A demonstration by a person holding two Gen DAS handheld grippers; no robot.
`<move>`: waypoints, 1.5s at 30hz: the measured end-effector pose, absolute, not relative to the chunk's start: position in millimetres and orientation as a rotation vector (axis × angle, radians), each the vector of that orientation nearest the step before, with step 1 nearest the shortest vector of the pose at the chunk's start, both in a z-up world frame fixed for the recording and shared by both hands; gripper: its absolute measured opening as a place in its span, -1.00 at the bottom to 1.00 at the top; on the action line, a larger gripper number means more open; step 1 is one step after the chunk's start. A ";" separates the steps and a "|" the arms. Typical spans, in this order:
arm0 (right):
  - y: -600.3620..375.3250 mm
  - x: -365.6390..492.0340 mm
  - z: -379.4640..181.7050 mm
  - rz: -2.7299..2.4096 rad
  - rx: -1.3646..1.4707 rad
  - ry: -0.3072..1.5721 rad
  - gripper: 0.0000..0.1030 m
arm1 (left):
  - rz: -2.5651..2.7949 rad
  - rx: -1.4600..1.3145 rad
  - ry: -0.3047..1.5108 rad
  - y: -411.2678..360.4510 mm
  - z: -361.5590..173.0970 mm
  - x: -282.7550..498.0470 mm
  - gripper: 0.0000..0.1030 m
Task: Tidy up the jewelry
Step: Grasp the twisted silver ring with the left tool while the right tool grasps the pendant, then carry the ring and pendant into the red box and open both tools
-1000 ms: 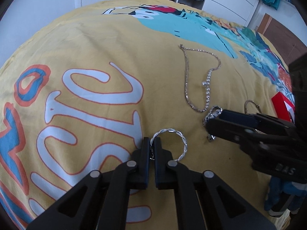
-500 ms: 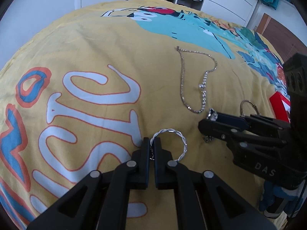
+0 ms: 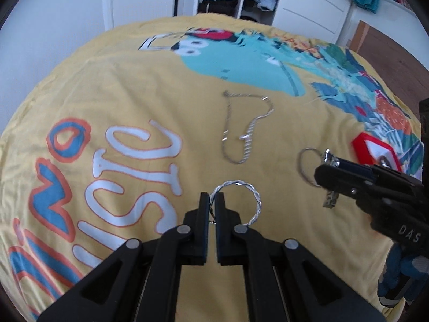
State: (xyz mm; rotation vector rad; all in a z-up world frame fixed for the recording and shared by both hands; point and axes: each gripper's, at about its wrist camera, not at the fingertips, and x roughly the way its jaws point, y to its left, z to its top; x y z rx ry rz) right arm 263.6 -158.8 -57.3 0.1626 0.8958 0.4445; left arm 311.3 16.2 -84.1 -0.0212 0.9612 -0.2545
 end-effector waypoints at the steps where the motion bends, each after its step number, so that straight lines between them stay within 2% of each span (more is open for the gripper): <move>1: -166.9 258.0 -50.0 0.435 0.168 0.884 -0.42 | -0.265 -0.021 0.953 10.6 -77.4 308.3 -0.94; 7: -230.8 225.8 -20.4 0.355 0.180 0.832 -0.42 | -0.354 0.002 0.919 -46.6 -48.3 291.2 -0.94; 13: -314.3 199.6 -16.5 0.228 0.186 0.828 -0.42 | -0.480 0.036 0.922 -133.4 -39.5 278.2 -0.94; 19: -387.4 187.1 -50.8 0.145 0.178 0.907 -0.42 | -0.586 0.091 0.959 -212.4 -51.1 268.5 -0.93; 27: -430.7 194.7 -98.9 0.140 0.112 0.986 -0.41 | -0.654 0.210 1.024 -297.2 -88.5 266.1 -0.93; 37: -444.3 197.6 -120.5 0.170 0.040 1.011 -0.41 | -0.603 0.335 1.087 -334.4 -131.8 280.8 -0.93; 45: -442.1 194.4 -120.6 0.161 -0.014 1.022 -0.41 | -0.596 0.343 1.072 -333.9 -132.0 281.7 -0.90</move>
